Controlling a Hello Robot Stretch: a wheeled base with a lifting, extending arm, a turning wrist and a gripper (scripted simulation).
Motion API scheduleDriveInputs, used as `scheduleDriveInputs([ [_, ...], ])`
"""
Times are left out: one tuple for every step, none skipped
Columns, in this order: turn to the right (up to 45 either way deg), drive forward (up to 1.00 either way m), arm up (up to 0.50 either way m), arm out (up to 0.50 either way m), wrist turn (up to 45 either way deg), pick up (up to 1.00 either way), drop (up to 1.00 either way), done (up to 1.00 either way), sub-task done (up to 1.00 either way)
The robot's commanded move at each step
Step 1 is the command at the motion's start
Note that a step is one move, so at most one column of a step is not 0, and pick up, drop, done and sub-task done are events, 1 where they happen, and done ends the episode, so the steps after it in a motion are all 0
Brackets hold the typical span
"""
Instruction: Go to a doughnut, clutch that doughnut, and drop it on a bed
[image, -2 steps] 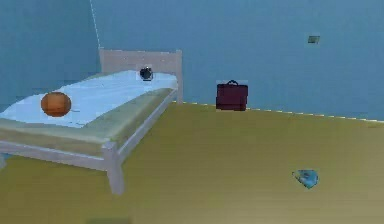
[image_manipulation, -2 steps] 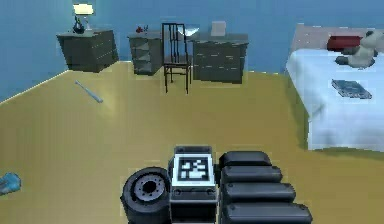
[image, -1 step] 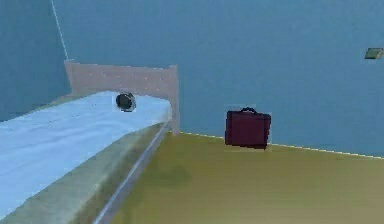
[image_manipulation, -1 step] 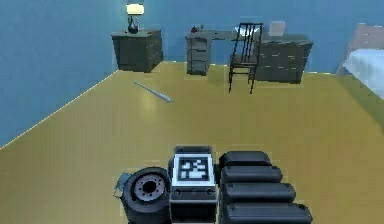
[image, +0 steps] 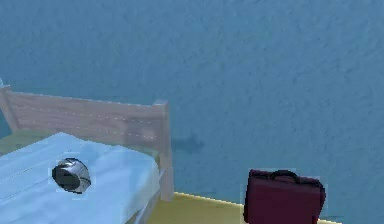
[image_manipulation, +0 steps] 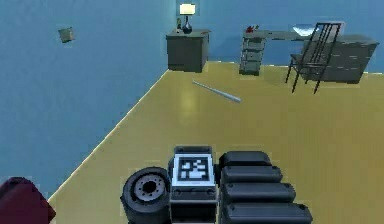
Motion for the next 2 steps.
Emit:
scheduleDriveInputs([
  [0.0,0.15,0.00,0.00,0.0,0.00,0.00,0.00,0.00],
  [33.0,0.00,0.00,0.00,0.0,0.00,0.00,0.00,0.00],
])
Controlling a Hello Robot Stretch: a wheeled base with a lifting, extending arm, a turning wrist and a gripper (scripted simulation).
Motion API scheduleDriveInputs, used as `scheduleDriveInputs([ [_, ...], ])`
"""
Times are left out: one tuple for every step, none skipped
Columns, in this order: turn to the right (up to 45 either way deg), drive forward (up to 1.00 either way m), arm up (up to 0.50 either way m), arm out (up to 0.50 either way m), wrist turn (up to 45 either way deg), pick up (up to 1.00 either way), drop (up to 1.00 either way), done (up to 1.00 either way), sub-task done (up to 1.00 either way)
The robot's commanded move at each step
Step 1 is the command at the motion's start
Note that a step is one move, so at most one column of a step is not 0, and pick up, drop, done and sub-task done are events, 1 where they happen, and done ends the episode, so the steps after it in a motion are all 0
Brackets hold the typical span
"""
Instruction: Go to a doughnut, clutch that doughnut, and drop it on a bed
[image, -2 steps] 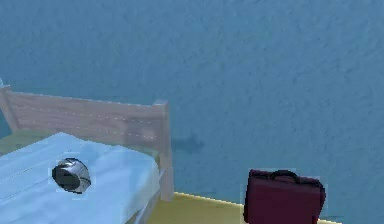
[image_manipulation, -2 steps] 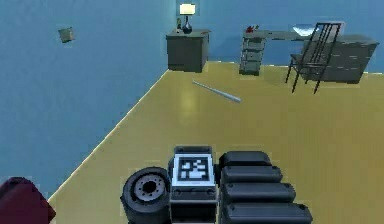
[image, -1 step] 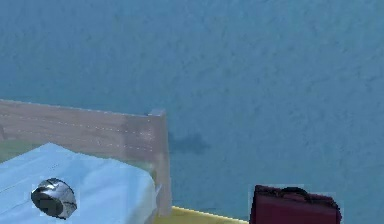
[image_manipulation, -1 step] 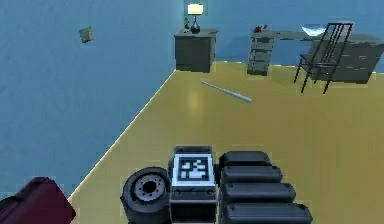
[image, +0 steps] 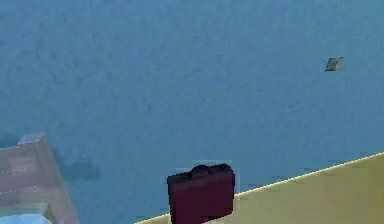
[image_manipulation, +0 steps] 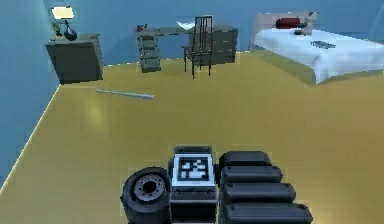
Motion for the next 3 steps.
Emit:
scheduleDriveInputs([
  [-24.0,0.00,0.00,0.00,0.0,0.00,0.00,0.00,0.00],
  [12.0,0.00,0.00,0.00,0.0,0.00,0.00,0.00,0.00],
  [-3.0,0.00,0.00,0.00,0.0,0.00,0.00,0.00,0.00],
])
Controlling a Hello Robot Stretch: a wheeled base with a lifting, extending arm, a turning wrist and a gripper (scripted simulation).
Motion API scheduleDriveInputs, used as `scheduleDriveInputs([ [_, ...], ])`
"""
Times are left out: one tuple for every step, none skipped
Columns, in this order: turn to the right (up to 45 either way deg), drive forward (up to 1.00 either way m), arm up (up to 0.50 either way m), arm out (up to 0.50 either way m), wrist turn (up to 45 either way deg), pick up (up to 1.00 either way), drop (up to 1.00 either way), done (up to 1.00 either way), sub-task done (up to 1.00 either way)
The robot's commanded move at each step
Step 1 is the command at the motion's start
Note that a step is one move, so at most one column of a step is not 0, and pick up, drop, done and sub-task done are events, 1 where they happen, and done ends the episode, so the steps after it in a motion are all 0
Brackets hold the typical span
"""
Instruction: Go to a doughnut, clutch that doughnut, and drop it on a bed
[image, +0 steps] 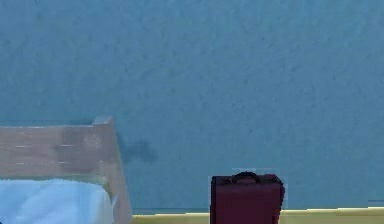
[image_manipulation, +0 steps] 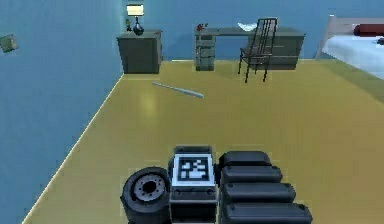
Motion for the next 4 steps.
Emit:
scheduleDriveInputs([
  [-45.0,0.00,0.00,0.00,0.0,0.00,0.00,0.00,0.00],
  [-45.0,0.00,0.00,0.00,0.0,0.00,0.00,0.00,0.00],
  [-39.0,0.00,0.00,0.00,0.0,0.00,0.00,0.00,0.00],
  [0.0,0.25,0.00,0.00,0.0,0.00,0.00,0.00,0.00],
])
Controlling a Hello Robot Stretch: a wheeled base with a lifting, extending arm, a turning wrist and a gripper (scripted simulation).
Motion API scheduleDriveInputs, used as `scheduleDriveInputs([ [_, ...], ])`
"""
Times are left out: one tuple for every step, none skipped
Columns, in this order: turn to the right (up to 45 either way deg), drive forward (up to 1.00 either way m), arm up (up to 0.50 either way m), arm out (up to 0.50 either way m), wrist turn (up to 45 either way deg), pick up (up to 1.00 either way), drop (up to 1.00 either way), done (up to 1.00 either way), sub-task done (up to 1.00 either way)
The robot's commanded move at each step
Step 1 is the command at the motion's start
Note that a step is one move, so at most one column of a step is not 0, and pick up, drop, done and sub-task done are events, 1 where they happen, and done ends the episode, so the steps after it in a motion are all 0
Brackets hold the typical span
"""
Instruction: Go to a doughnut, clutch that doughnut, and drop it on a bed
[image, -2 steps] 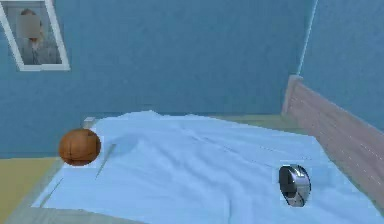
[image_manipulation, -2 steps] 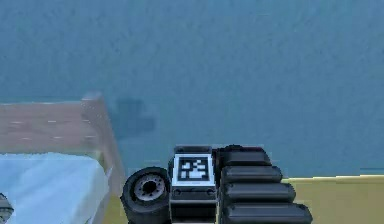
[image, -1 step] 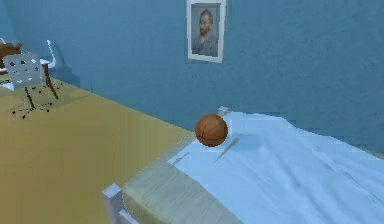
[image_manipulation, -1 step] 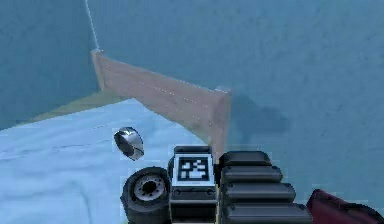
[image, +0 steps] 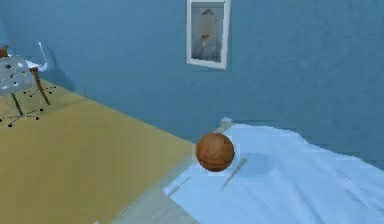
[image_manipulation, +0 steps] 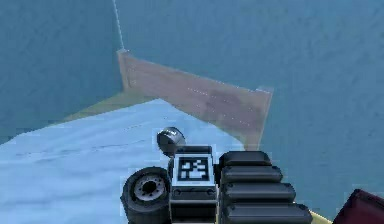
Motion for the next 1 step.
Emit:
scheduleDriveInputs([
  [-45.0,0.00,0.00,0.00,0.0,0.00,0.00,0.00,0.00],
])
